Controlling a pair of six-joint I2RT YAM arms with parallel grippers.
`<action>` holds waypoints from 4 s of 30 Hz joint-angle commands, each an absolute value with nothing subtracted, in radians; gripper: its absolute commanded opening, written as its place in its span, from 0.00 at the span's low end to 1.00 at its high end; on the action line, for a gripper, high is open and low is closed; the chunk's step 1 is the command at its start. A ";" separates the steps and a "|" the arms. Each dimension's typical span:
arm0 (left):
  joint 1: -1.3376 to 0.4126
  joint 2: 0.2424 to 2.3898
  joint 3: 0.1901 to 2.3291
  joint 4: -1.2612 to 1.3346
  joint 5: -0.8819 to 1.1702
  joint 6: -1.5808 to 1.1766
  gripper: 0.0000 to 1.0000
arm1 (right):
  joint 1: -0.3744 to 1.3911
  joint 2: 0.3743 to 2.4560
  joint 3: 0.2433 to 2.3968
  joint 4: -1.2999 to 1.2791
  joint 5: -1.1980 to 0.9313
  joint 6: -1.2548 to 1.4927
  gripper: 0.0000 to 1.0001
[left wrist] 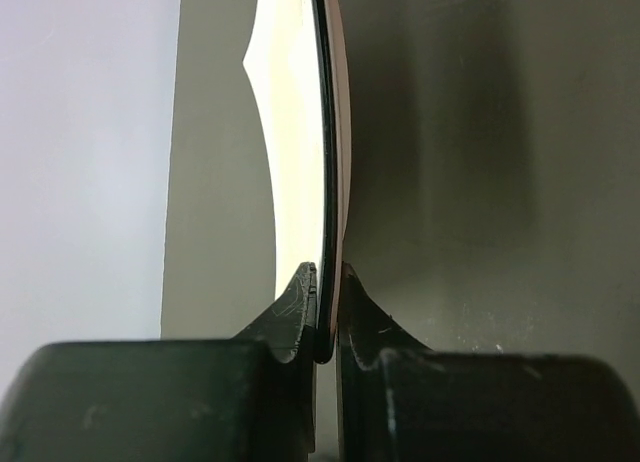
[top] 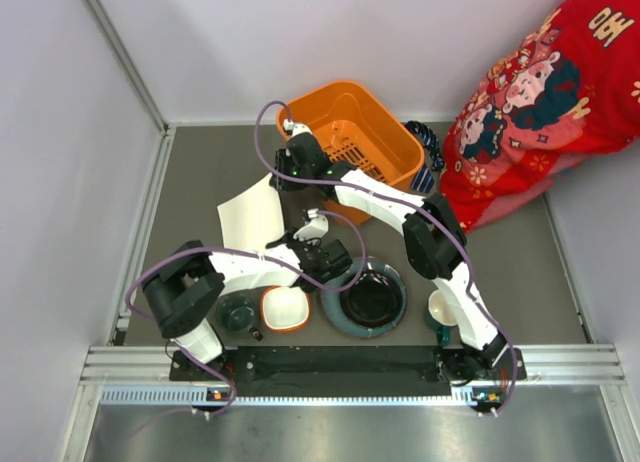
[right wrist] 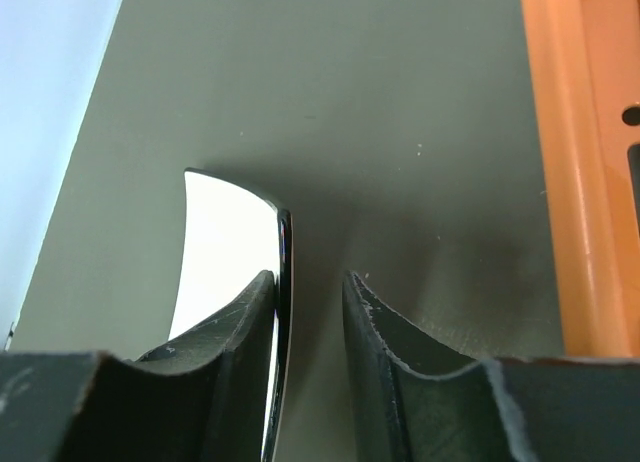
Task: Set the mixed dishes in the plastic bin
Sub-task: Pick up the plate at the center of the board.
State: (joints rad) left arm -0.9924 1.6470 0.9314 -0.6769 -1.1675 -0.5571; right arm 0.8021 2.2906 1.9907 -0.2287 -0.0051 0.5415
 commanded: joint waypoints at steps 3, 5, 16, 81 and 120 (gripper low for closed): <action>-0.992 1.621 0.977 -0.753 -1.350 -0.724 0.00 | 0.790 2.233 1.960 -0.271 0.009 0.500 0.33; -0.992 1.621 0.979 -0.770 -1.362 -0.744 0.00 | 0.792 2.235 1.956 -0.275 0.003 0.496 0.34; -0.999 1.631 1.008 -0.882 -1.419 -0.885 0.00 | 0.792 2.247 1.970 -0.318 -0.060 0.466 0.47; -1.060 1.707 1.038 -0.991 -1.411 -1.018 0.00 | 0.819 2.338 2.177 -0.350 -0.440 0.393 0.55; -1.114 1.822 1.146 -1.430 -1.445 -1.489 0.00 | 0.833 2.384 2.178 -0.356 -0.452 0.406 0.00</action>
